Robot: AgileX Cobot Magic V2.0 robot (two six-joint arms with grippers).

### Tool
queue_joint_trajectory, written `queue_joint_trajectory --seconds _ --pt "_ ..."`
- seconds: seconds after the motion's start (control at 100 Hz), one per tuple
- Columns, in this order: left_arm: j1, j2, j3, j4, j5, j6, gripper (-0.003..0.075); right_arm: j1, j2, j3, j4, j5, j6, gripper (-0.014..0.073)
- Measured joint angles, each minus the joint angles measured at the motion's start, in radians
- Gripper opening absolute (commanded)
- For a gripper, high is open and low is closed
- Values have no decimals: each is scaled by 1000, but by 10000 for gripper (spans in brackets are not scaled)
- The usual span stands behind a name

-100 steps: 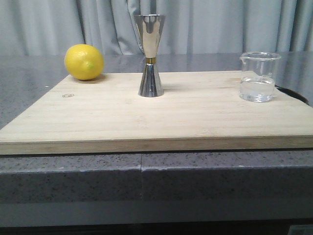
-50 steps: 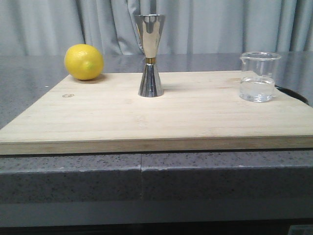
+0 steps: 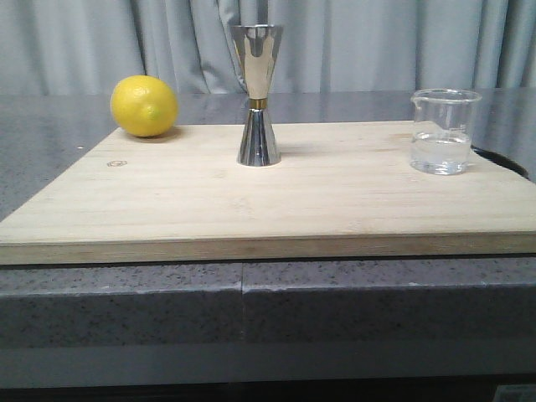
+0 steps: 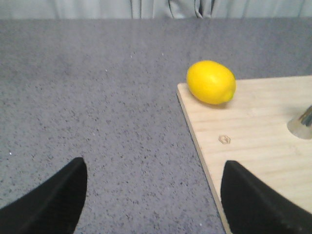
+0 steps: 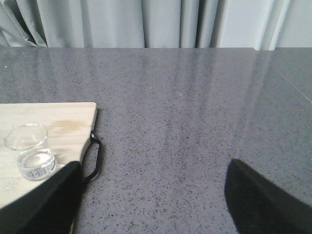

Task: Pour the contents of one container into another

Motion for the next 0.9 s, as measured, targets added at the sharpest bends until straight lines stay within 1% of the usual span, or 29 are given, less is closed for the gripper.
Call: queue_joint_trajectory --seconds 0.05,0.11,0.22,0.28,0.4,0.48,0.55,0.77,0.9 --pt "0 40 -35 -12 48 19 510 0 0 -2 0 2 0 547" --pt "0 88 -68 -44 94 77 510 0 0 -3 2 5 0 547" --pt "0 186 -106 -181 159 226 511 0 0 -3 1 9 0 547" --pt "0 243 -112 -279 184 346 511 0 0 -3 1 9 0 547" --pt "0 357 -115 -524 224 607 511 0 0 -3 1 11 0 547" --pt "0 430 -117 -661 245 789 511 0 0 -3 1 11 0 547" --pt "0 491 -117 -778 255 923 511 0 0 -3 2 12 0 547" --pt "0 673 -118 -1104 288 1275 511 0 0 -3 4 12 0 547" --pt "0 771 -118 -1243 336 1444 510 0 0 -3 4 13 0 547"
